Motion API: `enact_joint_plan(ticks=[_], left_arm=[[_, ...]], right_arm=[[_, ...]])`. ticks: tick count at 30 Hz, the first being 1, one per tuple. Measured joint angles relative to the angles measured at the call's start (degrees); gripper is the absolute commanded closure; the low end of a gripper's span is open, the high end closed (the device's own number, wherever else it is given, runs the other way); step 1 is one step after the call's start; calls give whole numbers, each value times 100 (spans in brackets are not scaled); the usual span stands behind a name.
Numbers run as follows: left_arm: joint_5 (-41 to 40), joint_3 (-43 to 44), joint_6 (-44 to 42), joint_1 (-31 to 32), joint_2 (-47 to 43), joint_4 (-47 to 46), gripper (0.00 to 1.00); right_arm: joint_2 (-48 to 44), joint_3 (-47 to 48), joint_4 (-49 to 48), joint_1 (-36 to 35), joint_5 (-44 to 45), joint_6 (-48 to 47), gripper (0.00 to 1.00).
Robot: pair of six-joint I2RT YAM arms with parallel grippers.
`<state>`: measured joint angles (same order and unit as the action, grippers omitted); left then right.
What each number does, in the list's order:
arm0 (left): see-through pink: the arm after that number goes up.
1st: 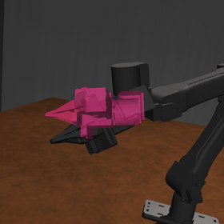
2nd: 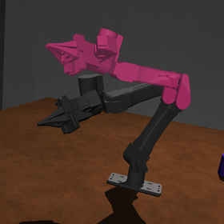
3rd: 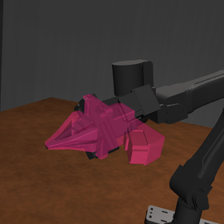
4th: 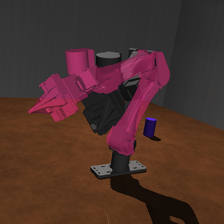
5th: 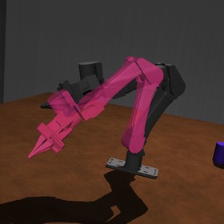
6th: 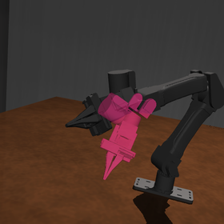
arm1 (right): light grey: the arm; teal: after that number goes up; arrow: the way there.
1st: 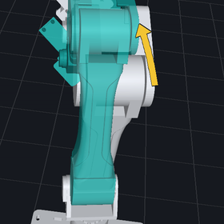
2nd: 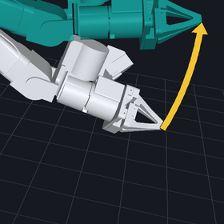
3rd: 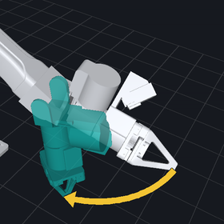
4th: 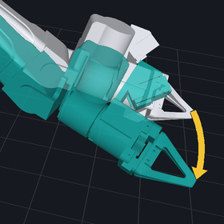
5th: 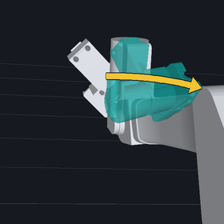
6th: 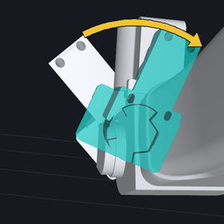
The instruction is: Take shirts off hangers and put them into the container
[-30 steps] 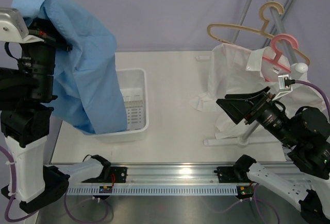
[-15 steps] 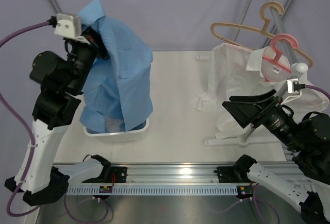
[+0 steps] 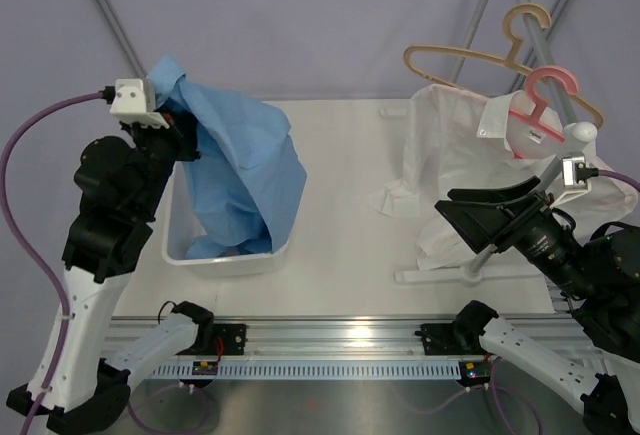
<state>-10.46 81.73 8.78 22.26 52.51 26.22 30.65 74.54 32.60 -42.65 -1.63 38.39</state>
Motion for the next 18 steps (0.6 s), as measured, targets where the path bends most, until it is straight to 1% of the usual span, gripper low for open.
enact_joint_plan(ticks=[2,5,7,10,13,16,18], left_arm=[[-345,13,-48,-48,-258,295,100],[-774,229,-63,-138,-391,951,100],[-894,240,7,-243,-326,1300,100],[-909,-20,151,-391,-70,1709,100],[-697,-660,295,-754,240,1917,100],[-179,-1425,382,-1384,579,2020,100],[144,-1749,433,-1784,767,2092,100]], right_arm=[[7,-2,2,0,2,0,7],[76,57,125,0,107,-55,7],[254,254,363,0,245,-177,7],[546,592,638,0,474,-415,8],[769,844,846,0,575,-651,7],[782,861,960,0,555,-769,7],[780,861,986,0,533,-807,7]])
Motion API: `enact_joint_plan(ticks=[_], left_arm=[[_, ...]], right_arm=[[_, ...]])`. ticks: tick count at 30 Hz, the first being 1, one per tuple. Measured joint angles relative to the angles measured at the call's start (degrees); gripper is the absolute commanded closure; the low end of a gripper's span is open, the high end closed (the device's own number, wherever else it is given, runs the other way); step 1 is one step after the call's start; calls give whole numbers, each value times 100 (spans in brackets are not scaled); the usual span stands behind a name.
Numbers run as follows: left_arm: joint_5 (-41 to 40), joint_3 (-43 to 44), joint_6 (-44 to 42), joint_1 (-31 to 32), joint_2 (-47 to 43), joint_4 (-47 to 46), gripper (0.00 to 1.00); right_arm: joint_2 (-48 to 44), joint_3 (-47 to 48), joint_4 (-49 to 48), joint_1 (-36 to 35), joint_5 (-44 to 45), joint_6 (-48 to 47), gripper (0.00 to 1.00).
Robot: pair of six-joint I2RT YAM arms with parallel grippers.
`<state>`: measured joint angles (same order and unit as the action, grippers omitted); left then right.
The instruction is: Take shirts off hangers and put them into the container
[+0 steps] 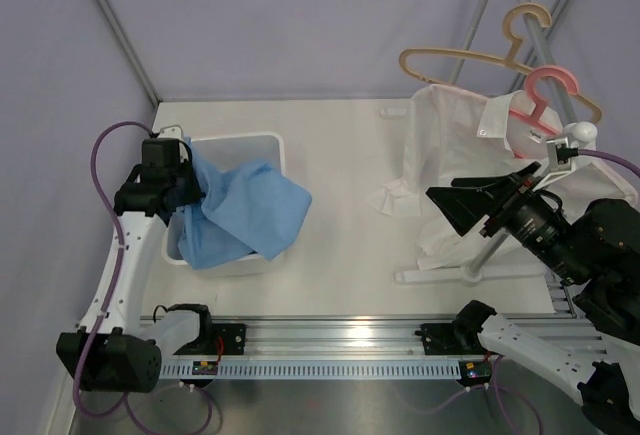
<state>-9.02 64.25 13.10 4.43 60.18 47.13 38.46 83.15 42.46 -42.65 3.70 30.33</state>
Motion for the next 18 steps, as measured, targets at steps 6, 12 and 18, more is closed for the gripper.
enact_joint_plan(ticks=[6,12,18], left_arm=[[1110,-197,181,-846,658,-118,90],[2175,-302,214,-778,1174,-463,72],[2057,-251,140,-691,1025,-306,3]], right_arm=[[-50,-26,63,0,-61,-31,7],[-138,-48,63,0,-168,-39,7],[-142,-48,63,0,-225,-59,7]])
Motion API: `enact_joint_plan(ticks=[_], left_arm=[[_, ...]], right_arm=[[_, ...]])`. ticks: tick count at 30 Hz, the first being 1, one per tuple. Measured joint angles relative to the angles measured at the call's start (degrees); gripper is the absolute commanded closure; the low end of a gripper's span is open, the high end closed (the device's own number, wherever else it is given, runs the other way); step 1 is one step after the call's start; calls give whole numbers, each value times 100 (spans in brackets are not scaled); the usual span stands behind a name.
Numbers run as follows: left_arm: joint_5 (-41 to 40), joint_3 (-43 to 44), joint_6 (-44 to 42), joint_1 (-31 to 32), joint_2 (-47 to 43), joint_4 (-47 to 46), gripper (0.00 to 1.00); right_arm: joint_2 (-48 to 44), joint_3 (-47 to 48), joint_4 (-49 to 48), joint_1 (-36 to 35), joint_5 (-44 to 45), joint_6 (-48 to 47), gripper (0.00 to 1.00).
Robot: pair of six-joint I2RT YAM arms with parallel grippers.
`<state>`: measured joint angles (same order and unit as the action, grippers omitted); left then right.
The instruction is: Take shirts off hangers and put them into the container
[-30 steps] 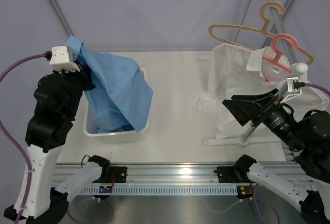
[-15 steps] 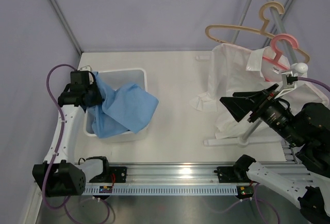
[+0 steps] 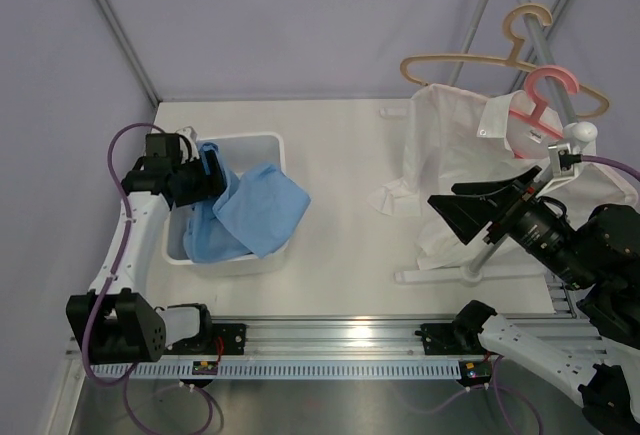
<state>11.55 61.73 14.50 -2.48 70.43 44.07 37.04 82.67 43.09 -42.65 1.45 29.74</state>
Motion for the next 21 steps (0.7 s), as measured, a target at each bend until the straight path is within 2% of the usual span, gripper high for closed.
enact_joint_plan(ticks=[4,7,10,13,14,15,17,18,19,21], left_arm=[[-662,566,-59,22,-437,389,1],[-1287,1182,-57,24,-968,498,1],[-1812,1440,-48,28,-1644,501,1],[-1788,1443,-85,26,-2243,503,2],[-1478,1443,-107,28,-2363,426,5],[-1108,1443,-109,63,-2428,278,10],[-415,1443,-85,363,-2378,-157,13],[-184,1451,-87,568,-2308,-361,14],[-57,1550,-94,1021,-2111,-494,12],[72,1875,-122,1860,-1604,-809,9]], right_arm=[[2,-24,0,0,-111,-2,7],[39,-66,0,0,-149,0,7],[149,-101,-7,0,-258,0,7],[299,-166,-15,0,-398,0,11],[352,-225,-46,0,-450,0,17],[385,-328,-96,0,-525,17,35],[378,-699,-284,0,-621,52,75],[343,-964,-378,0,-697,129,89],[306,-1274,-468,0,-739,236,100],[173,-1969,-643,-2,-826,470,100]])
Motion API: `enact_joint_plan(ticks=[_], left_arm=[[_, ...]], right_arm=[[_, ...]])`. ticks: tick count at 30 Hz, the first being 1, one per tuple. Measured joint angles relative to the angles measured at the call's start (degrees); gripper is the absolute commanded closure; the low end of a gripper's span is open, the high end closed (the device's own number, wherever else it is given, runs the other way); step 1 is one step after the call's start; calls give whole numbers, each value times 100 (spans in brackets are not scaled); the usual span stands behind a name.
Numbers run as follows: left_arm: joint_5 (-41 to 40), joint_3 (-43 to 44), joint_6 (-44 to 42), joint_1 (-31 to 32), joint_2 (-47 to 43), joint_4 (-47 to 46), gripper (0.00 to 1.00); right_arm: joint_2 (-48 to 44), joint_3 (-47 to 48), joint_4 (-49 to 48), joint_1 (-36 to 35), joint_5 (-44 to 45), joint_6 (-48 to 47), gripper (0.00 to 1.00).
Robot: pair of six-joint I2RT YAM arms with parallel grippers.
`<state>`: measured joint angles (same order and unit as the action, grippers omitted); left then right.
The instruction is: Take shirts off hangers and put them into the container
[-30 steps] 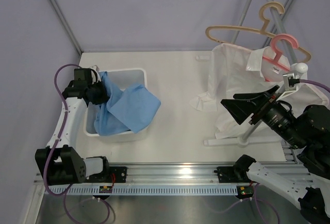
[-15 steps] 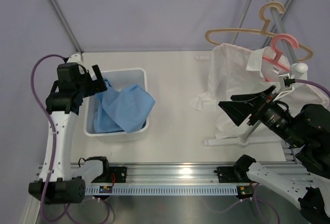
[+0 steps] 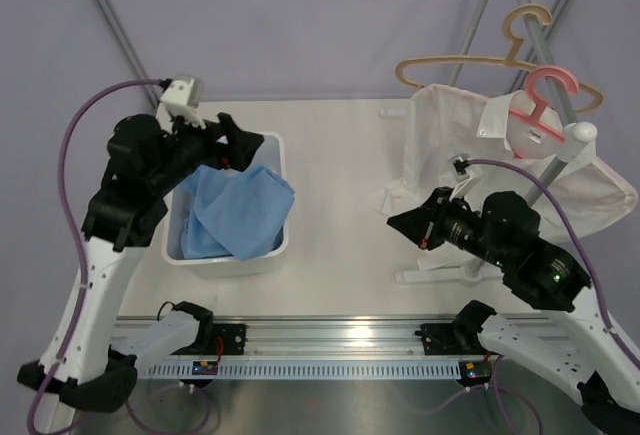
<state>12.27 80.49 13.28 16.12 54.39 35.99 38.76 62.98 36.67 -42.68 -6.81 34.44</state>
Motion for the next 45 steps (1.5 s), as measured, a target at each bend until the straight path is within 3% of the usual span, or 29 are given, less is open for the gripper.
enact_joint_plan(ticks=[6,13,16,26,36,45], left_arm=[[-70,1172,-444,1987,1884,-835,2],[367,1917,-1888,3222,3287,-1759,1],[750,2284,-2483,3250,3644,-1950,1],[1755,4992,-3530,3198,5574,-2079,1],[2710,5464,-3235,3200,6828,-2745,1],[2931,5939,-2824,3270,7519,-3510,1]], right_arm=[[-269,-1517,-317,-50,-46,529,100],[-597,-2400,-739,-122,-258,916,100],[-804,-2612,-828,-127,-345,1027,100],[-1357,-2798,-793,-142,-437,1211,100],[-1626,-2887,-789,-149,-442,1346,100],[-1838,-2894,-684,-149,-424,1405,100]])
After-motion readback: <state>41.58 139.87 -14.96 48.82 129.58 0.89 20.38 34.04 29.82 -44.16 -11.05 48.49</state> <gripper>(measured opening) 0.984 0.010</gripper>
